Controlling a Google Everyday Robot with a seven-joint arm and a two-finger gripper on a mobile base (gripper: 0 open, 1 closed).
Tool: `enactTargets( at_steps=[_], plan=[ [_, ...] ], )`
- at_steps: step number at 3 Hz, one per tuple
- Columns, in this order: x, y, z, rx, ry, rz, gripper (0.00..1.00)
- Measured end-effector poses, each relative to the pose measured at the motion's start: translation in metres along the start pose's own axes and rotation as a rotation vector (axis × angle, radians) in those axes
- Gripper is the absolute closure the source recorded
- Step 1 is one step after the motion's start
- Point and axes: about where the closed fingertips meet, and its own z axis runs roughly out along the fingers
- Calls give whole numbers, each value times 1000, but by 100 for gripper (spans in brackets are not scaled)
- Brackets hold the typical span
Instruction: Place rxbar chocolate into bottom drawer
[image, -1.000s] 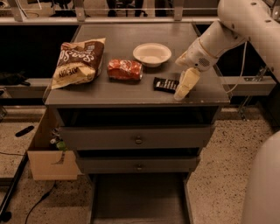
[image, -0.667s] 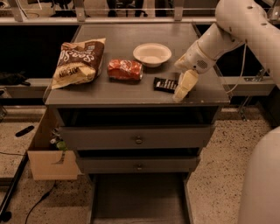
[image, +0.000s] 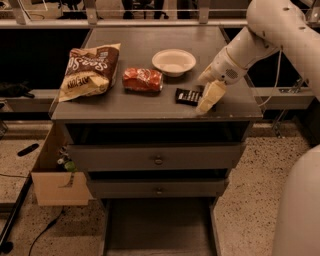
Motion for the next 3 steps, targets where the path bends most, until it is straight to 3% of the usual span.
enactTargets(
  at_steps=[3],
  plan=[
    [0, 0, 0, 0, 0, 0, 89]
  ],
)
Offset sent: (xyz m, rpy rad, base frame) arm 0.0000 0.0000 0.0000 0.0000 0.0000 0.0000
